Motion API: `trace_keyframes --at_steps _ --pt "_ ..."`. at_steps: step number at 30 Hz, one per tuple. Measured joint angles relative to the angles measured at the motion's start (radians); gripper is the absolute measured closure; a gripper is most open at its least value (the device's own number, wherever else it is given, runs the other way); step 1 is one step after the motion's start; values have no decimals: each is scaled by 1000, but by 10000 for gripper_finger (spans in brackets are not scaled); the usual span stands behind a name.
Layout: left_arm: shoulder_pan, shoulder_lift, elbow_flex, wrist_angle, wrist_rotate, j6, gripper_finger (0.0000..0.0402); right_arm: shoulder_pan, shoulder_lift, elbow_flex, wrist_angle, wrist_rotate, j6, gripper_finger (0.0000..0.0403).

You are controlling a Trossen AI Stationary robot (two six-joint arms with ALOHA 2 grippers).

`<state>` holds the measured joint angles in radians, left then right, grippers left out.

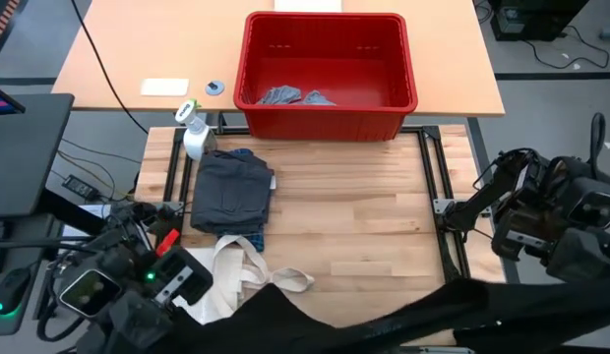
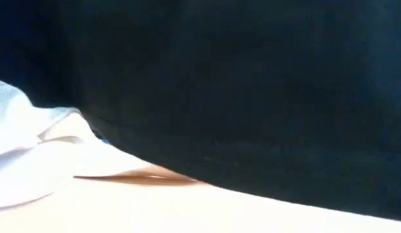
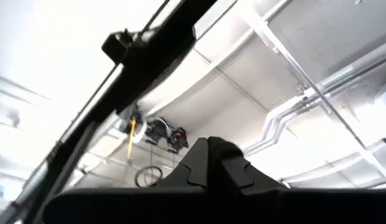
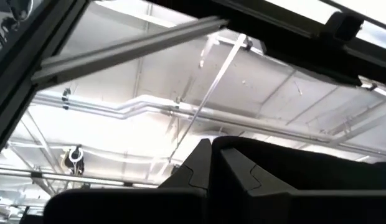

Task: Fold Laundry from Bin
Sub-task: Fold the black shirt

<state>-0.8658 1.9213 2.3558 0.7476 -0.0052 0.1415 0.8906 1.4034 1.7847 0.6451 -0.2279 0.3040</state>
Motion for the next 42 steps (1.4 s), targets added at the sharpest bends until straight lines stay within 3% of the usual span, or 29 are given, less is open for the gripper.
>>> trace_keyframes --at_steps 6,12,16,19,21,26,30,34,42 --pt "-2 0 0 79 -7 173 390 0 -24 0 -10 55 -108 378" --pt "-2 -2 0 -14 -106 533 390 0 -68 1 -204 282 -625 378" --pt "-4 -2 0 -55 -372 947 390 0 -78 1 -329 579 -950 378" --pt "10 -2 0 -24 -647 1198 390 -2 -78 1 -361 827 -1037 378" --pt "41 -2 0 16 -788 1280 390 -17 -78 1 -364 977 -1082 378" --pt "151 -9 0 64 -1039 1322 390 -89 -76 1 -371 1357 -1142 378" --pt "239 -13 0 71 -1090 1371 390 -173 -76 1 -440 1570 -1109 378" --pt "333 -13 0 40 -1114 1372 390 -241 -71 0 -547 1616 -1024 378" --pt "529 -11 -10 -6 -1277 1305 390 -394 -55 0 -695 1714 -988 378"
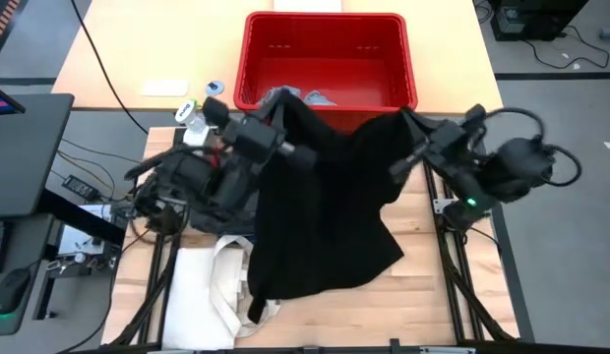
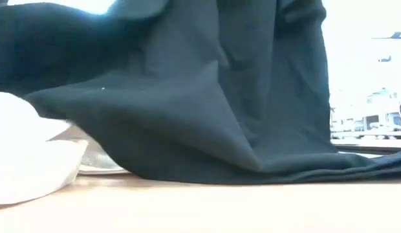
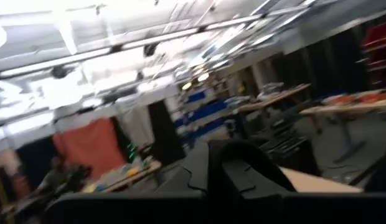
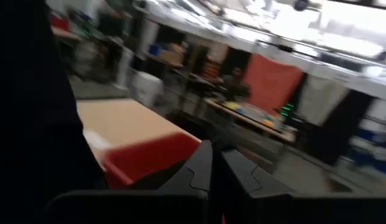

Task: Fold Laundry from Bin
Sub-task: Fold the black shirt

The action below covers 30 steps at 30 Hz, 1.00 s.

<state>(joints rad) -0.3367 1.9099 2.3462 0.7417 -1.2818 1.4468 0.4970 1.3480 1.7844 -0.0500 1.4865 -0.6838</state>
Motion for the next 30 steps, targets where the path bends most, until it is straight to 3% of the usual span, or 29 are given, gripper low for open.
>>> trace_keyframes --at_steps 4,9,12,19,24,30 --pt "62 0 -38 -52 -11 7 390 -56 4 0 -224 -23 184 379" --pt "69 -1 -156 -91 50 55 390 -100 -12 0 -600 -216 538 383" --pt "63 -23 -283 -93 120 33 390 -162 -22 0 -815 -317 735 381" --pt "120 -174 -653 -89 175 -145 390 -227 -23 0 -1136 -323 1017 377" --pt "159 -338 -910 -108 218 -357 390 -222 -32 -60 -1192 -276 1115 379" --pt "212 -453 -1124 -233 420 -666 390 -243 -31 -266 -1031 -337 1101 380"
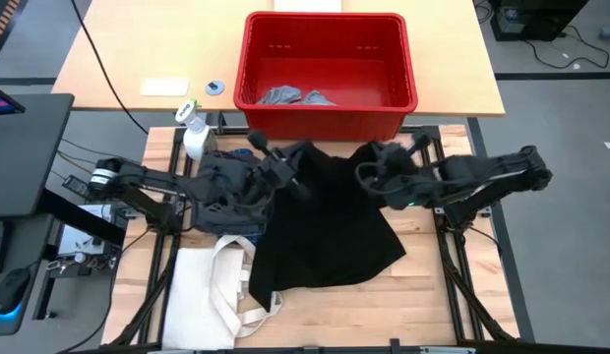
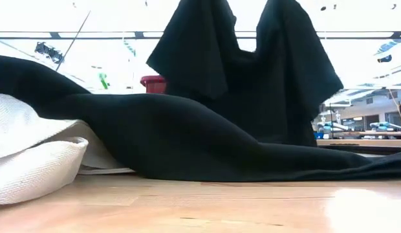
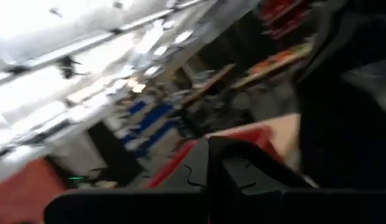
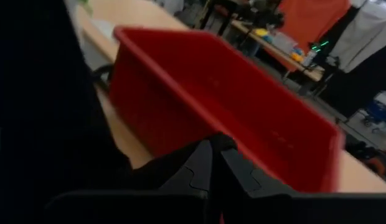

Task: Fold Laundry from Bin
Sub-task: Fold the black shirt

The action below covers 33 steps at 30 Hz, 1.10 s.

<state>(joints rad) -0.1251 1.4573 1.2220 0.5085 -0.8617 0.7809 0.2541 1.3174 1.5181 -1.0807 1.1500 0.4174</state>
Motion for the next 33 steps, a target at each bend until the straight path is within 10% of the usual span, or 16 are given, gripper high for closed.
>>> trace_keyframes --at_steps 10,23,33 --pt "39 -13 -121 -146 222 -293 390 -37 -5 -261 330 -150 -128 379" --pt "80 -12 -185 -149 222 -271 390 -115 -5 -477 415 87 -107 378" --pt "182 -12 -185 -124 220 -280 390 -223 -4 -478 523 -99 -202 378"
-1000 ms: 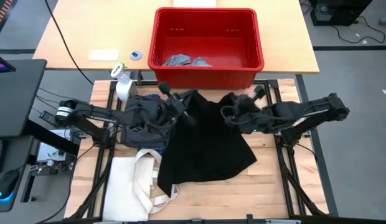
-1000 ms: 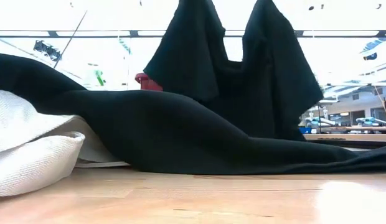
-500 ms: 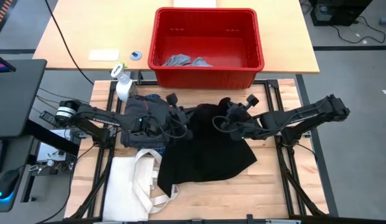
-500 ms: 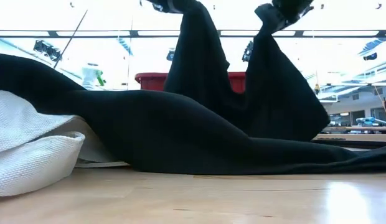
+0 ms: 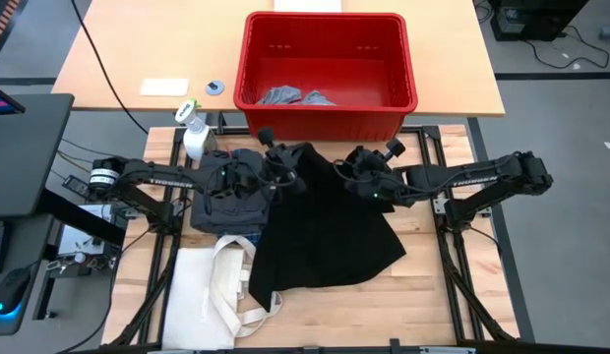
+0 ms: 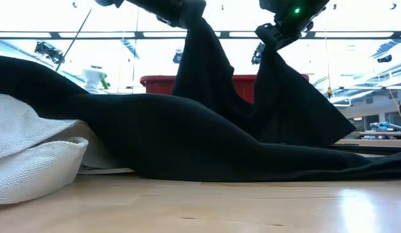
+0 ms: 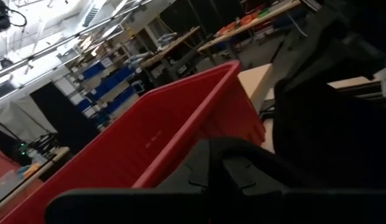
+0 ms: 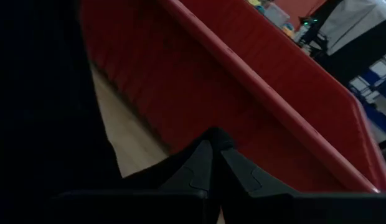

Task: Fold Laundry from Bin
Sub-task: Fold the black shirt

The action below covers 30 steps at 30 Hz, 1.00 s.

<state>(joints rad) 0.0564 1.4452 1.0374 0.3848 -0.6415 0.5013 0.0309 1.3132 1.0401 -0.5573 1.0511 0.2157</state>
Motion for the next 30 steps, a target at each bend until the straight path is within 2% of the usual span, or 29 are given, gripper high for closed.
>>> trace_keyframes --at_steps 3,7,12,21,26,30 --pt "12 0 0 1 0 -18 390 -17 0 0 19 -44 -33 378" --pt "15 0 0 5 1 -20 390 -38 0 0 65 -39 -29 378" --pt "13 0 0 13 78 -11 390 -60 0 0 101 -45 -35 378" --pt "12 1 1 -4 110 16 390 -97 10 0 92 -230 -89 378" --pt "15 2 2 -77 157 42 390 -128 20 -20 84 -188 -125 366" --pt "31 14 2 -16 141 55 364 -177 21 -49 129 -168 -187 328"
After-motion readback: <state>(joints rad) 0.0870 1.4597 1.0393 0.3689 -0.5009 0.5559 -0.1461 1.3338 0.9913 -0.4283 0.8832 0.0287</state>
